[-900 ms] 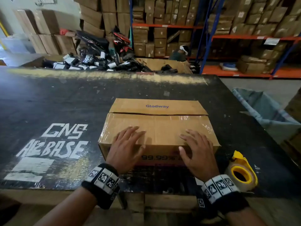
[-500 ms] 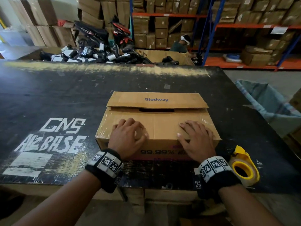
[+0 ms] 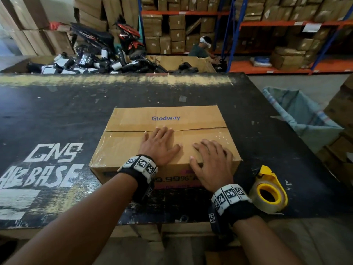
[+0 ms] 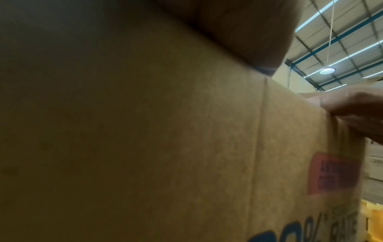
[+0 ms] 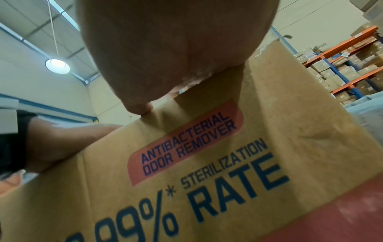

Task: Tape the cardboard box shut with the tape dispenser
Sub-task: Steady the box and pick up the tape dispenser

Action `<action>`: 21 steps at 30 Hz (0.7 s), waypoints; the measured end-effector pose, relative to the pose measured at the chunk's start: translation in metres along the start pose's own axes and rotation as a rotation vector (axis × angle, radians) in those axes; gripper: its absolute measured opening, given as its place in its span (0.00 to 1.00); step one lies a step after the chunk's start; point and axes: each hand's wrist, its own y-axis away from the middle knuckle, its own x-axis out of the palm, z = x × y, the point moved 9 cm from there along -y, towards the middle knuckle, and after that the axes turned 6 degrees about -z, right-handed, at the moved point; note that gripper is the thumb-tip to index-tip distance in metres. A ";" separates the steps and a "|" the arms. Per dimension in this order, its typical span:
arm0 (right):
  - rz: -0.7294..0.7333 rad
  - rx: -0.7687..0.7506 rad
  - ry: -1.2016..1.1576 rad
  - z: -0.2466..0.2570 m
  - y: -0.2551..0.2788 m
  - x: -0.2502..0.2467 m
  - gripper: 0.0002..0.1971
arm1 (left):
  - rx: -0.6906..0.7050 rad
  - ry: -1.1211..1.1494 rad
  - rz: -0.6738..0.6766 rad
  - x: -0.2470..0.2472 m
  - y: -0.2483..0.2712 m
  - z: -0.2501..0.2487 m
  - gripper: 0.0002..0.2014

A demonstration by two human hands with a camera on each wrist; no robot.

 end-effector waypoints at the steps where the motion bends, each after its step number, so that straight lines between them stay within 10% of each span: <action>1: -0.001 -0.009 -0.047 -0.001 -0.001 -0.001 0.25 | 0.001 -0.013 0.012 0.001 -0.001 0.000 0.42; 5: -0.167 0.109 -0.481 -0.047 0.003 -0.036 0.23 | -0.003 -0.035 0.047 0.003 -0.002 0.003 0.42; 8: -0.373 0.407 -0.392 -0.142 0.035 -0.061 0.24 | -0.003 -0.036 0.022 0.001 -0.002 0.004 0.41; 12: 0.046 0.819 -0.094 -0.264 0.087 -0.013 0.37 | 0.010 -0.044 -0.001 0.001 -0.002 0.003 0.41; 15: 0.413 0.769 -0.035 -0.299 0.105 0.034 0.31 | 0.016 -0.037 -0.002 0.001 -0.003 0.003 0.41; 21: 0.336 0.759 -0.210 -0.319 0.099 0.041 0.22 | 0.009 -0.024 -0.003 0.000 0.000 0.000 0.43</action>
